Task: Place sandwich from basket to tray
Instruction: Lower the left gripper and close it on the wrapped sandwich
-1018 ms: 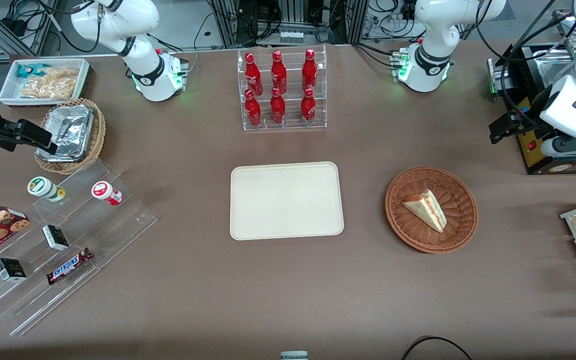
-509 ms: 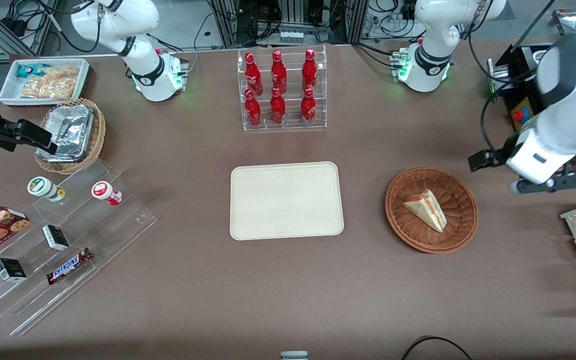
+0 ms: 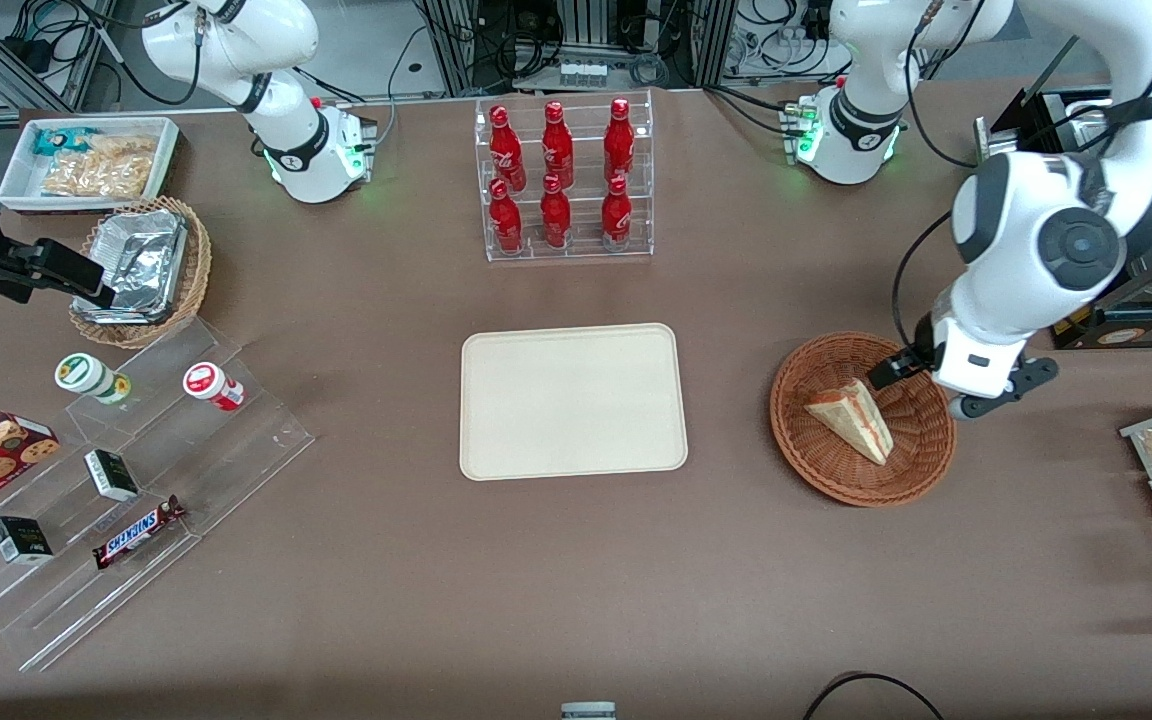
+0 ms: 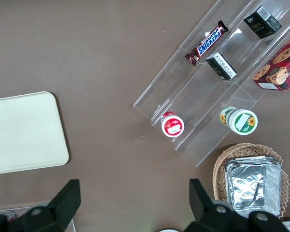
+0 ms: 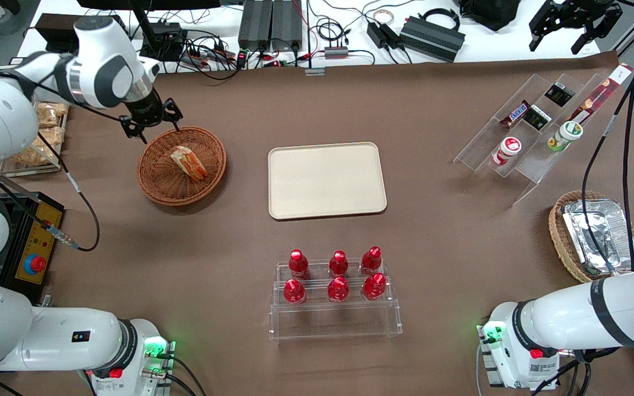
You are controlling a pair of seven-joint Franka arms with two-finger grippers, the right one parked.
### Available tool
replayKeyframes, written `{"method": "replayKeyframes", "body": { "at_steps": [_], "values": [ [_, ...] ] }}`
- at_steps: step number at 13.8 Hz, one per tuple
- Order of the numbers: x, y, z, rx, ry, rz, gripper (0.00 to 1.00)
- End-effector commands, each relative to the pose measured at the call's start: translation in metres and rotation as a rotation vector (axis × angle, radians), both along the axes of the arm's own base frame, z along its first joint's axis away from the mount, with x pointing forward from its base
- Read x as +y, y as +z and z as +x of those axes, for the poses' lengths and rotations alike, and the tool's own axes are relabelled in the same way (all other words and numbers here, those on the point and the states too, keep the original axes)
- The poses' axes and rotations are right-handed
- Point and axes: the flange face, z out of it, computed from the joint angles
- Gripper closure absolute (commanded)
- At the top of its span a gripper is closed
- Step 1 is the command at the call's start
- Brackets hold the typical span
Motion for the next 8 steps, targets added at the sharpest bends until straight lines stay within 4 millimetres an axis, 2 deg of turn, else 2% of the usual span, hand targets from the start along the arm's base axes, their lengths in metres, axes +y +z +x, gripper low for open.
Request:
{"method": "replayKeyframes", "body": {
  "at_steps": [1,4,8],
  "values": [
    [-0.004,-0.023,-0.015,-0.069,0.177,-0.013,0.0],
    [-0.013,-0.053,-0.008,-0.097,0.299,-0.037,0.0],
    [-0.027,-0.085,-0.005,-0.088,0.301,-0.049,0.0]
  ]
}}
